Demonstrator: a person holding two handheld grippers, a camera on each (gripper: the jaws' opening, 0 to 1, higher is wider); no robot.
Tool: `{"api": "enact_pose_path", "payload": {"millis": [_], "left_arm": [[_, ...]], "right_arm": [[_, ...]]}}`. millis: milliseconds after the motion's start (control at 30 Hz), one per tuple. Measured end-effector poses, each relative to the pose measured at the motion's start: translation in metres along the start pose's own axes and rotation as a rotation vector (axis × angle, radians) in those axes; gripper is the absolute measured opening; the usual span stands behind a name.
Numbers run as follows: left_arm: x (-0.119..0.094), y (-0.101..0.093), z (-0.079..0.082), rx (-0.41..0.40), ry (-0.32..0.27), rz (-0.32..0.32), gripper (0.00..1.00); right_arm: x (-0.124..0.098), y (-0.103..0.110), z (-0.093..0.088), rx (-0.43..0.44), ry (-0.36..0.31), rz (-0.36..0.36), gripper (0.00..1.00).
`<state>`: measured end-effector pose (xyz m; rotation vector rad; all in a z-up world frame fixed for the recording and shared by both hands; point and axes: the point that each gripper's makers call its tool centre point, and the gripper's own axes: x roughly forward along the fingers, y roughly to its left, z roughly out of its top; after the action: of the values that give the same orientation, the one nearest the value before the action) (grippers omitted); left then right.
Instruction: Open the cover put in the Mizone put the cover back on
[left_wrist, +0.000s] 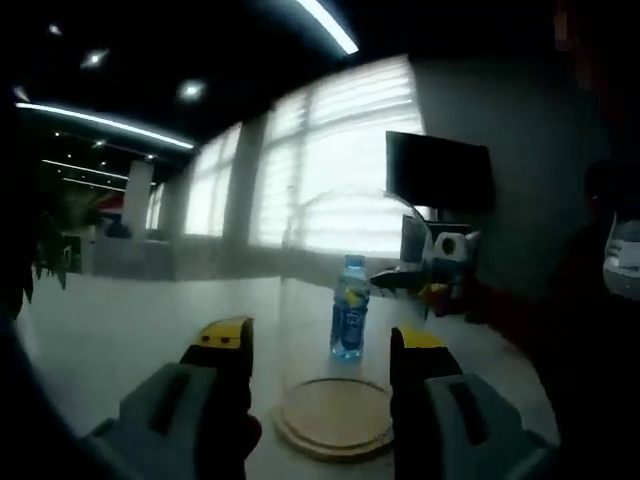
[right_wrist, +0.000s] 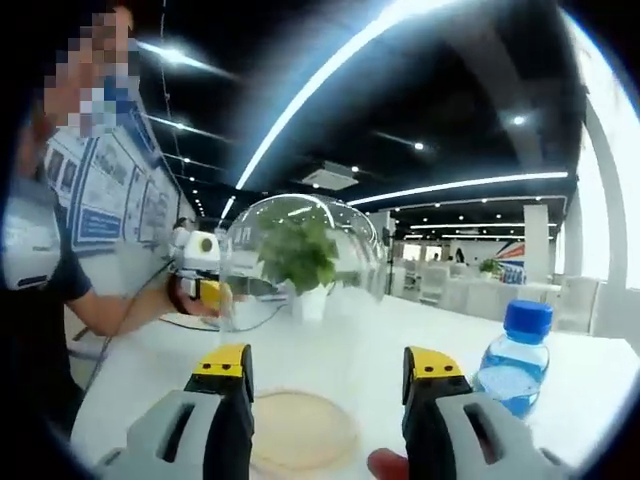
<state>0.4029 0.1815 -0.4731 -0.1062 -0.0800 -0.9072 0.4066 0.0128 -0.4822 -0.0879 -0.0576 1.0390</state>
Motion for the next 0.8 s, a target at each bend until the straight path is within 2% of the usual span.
{"api": "enact_pose_path", "payload": {"millis": [167,267,400,600,800], "left_arm": [[0.008,-0.006,-0.001,0.037,0.017,-0.054,0.48],[0.016,-0.011,0.002,0.040,0.024,-0.106,0.48],[0.024,-0.012,0.000,0.047,0.045,-0.133,0.49],[0.027,-0.012,0.001,0.047,0.043,-0.166,0.55],[0.030,-0.007,0.002,0.038,0.053,-0.203,0.57]], "right_arm": [[0.002,-0.001,-0.001,0.007,0.003,0.031,0.56],[0.005,0.004,-0.004,0.035,0.018,0.085,0.57],[0.012,0.005,-0.007,0.026,0.025,0.108,0.60],[0.018,0.009,-0.008,0.041,0.031,0.168,0.62],[0.022,0.012,-0.005,0.041,0.014,0.201,0.65]]}}
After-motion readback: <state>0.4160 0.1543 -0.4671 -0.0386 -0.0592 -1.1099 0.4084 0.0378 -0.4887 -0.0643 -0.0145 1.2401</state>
